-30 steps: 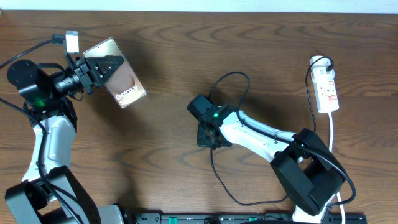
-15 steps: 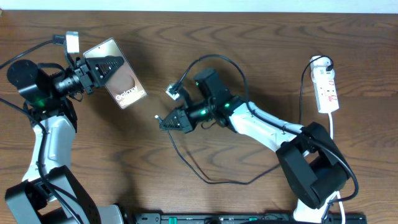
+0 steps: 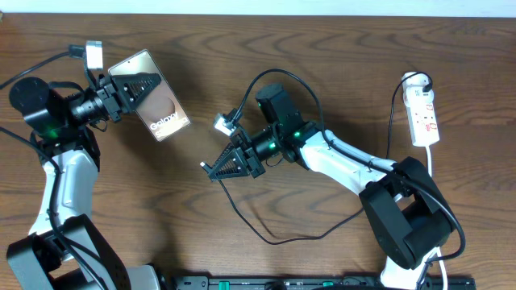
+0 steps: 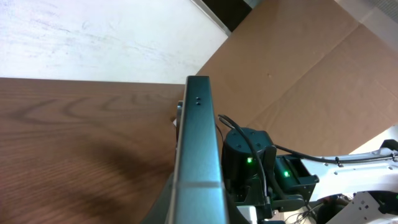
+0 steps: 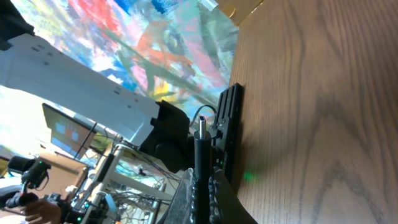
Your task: Plug charger to phone and switch on socket
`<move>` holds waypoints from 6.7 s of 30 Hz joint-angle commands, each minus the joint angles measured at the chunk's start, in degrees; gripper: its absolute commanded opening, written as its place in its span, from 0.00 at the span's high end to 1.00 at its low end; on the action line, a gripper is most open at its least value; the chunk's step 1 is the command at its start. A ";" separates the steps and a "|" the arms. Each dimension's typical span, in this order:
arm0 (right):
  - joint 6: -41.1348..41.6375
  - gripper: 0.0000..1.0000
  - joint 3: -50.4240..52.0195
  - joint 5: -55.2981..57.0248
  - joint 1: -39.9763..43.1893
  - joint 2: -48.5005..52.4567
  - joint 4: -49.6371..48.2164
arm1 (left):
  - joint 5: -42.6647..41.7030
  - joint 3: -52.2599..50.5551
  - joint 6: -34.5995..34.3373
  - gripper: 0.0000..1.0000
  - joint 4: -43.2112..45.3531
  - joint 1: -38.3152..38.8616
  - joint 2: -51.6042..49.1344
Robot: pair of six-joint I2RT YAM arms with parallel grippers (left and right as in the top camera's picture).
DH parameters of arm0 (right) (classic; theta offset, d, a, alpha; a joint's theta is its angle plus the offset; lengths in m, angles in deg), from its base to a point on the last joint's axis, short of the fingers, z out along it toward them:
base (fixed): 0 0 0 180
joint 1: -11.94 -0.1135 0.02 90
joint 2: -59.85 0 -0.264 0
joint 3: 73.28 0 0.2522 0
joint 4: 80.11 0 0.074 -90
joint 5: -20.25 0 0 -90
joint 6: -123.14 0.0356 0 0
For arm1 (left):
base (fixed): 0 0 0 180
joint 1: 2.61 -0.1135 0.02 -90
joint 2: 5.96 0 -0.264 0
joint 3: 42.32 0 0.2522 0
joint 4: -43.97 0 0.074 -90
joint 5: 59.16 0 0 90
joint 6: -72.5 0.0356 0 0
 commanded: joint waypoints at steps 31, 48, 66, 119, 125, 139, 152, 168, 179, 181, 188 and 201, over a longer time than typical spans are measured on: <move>30.10 0.99 6.34 64.65 -4.55 0.17 49.86 | -0.35 0.76 0.31 0.93 0.33 -0.20 0.48; 21.84 0.99 6.54 55.74 -2.16 0.15 39.21 | -0.33 0.76 0.31 0.93 0.33 -0.17 0.48; 6.05 0.99 6.54 3.30 -0.09 0.15 -10.29 | -0.33 0.76 0.33 0.93 -1.62 -0.17 0.48; 31.32 0.99 2.14 -8.22 2.54 12.39 -56.02 | -0.31 0.76 0.98 0.93 -9.49 6.01 0.48; 32.41 0.99 1.16 -8.24 2.54 12.39 -56.00 | 0.04 0.76 1.01 0.92 -10.03 6.01 0.48; 36.57 0.99 -1.44 -7.98 2.54 12.39 -55.98 | 6.43 0.74 1.64 0.93 -15.93 6.01 0.48; 39.78 0.99 -1.66 -4.74 2.54 12.39 -55.95 | 6.60 0.74 1.62 0.93 -16.76 6.01 0.48; 40.83 0.99 -1.66 -3.45 2.54 12.39 -55.93 | 6.16 0.74 3.87 0.93 -17.73 8.79 0.48; 40.81 0.99 -1.66 -3.48 2.58 12.39 -55.45 | 6.54 0.74 3.96 0.93 -17.75 8.15 0.48; 40.79 0.99 -1.66 -3.41 2.58 12.39 -55.30 | 6.23 0.74 3.96 0.93 -17.77 8.00 0.48; 40.76 0.99 -1.66 -3.37 2.60 12.39 -55.21 | 6.14 0.74 3.06 0.93 -17.75 8.02 0.48; 40.46 0.99 -1.66 -2.80 2.60 12.39 -54.21 | 5.64 0.74 2.38 0.92 -17.77 8.02 0.48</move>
